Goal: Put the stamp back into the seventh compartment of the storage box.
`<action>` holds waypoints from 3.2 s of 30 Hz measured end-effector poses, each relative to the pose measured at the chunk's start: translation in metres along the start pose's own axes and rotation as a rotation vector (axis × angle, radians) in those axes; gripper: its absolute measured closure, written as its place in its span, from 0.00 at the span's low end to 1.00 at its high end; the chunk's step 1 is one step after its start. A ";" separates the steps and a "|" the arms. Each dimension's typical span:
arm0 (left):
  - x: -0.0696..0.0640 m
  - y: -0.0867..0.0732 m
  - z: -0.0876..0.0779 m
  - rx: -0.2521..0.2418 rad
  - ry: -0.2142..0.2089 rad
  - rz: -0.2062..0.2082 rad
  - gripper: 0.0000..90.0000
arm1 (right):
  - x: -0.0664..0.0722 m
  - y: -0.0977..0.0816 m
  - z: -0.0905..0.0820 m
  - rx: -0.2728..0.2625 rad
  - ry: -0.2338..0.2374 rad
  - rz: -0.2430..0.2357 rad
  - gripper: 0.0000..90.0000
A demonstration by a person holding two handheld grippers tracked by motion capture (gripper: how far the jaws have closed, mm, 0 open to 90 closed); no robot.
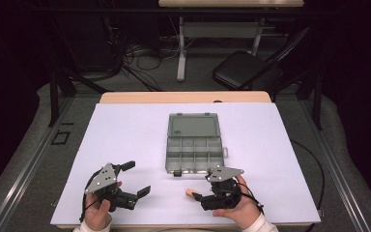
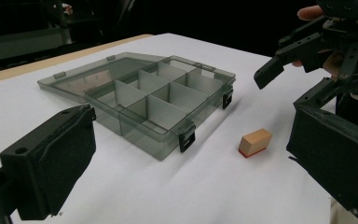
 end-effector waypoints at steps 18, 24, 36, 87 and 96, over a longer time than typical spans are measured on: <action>0.000 0.000 0.000 -0.002 0.000 0.002 0.01 | 0.001 0.009 0.012 0.003 0.024 -0.045 0.44; 0.000 0.000 0.001 -0.001 0.000 0.003 0.01 | 0.001 0.010 0.016 0.019 0.022 -0.056 0.46; 0.000 0.000 0.000 0.000 0.000 0.004 0.01 | 0.001 0.008 0.025 0.037 0.013 -0.063 0.54; 0.001 0.000 0.001 -0.003 0.000 0.004 0.01 | 0.008 -0.012 0.047 0.115 0.074 -0.119 0.78; 0.001 0.000 0.001 -0.001 -0.001 0.005 0.01 | 0.008 -0.013 0.047 0.120 0.075 -0.126 0.81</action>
Point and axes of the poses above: each handheld gripper's, and its own axes: z roughly forward along the jaws, y roughly out of its top, x roughly to its left, the point moved 6 cm from there along z, roughly forward along the jaws
